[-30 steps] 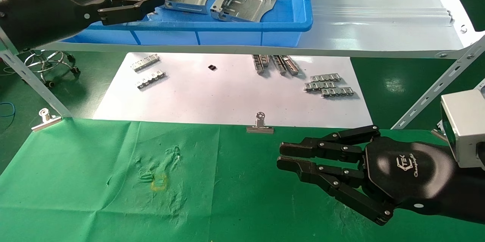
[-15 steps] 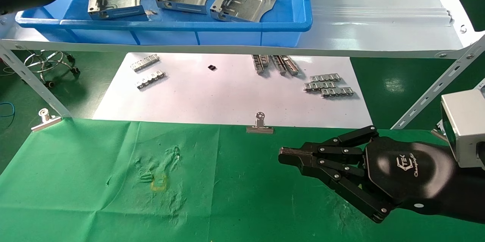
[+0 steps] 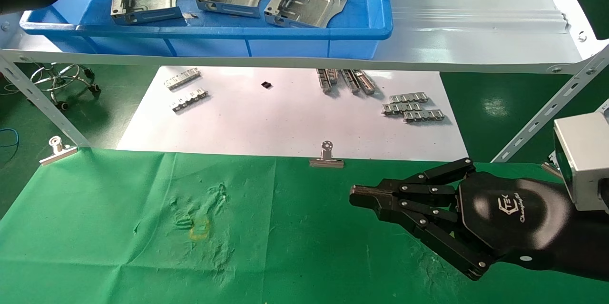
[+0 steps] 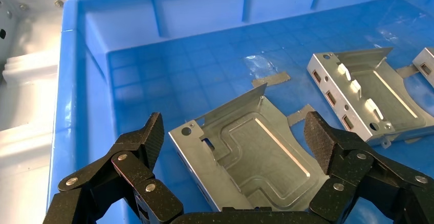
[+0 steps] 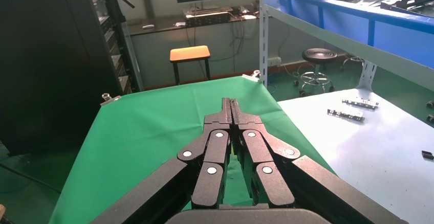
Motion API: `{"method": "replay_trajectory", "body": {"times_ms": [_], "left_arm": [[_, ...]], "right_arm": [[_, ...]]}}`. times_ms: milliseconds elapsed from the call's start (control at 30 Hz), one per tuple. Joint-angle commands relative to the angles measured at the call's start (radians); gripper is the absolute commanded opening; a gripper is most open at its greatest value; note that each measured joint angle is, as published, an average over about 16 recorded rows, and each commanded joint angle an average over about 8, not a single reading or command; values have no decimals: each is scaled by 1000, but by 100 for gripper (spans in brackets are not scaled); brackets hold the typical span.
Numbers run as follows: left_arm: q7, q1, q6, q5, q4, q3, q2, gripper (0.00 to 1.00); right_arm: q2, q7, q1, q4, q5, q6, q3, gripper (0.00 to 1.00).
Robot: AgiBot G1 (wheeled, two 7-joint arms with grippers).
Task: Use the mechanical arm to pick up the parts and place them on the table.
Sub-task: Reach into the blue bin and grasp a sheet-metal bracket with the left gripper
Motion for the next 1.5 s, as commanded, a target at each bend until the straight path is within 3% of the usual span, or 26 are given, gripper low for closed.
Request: {"method": "replay_trajectory", "body": {"times_ms": [33,100,133,733,1500], "left_arm": [[-30,1,-3,15,-15,10,-4,14],[-65,5,-8,28,-32,18,-8,1],[-83,6,-11,35,-41,23,-10,0],[-359,60,-67,167,-233,94,-57,0],[-443,99,-139,224,-333,103,-90,0]], "right_arm": [[0,0,0,0,0,0,0,0],[0,0,0,0,0,0,0,0],[0,0,0,0,0,0,0,0],[0,0,0,0,0,0,0,0],[0,0,0,0,0,0,0,0]]}}
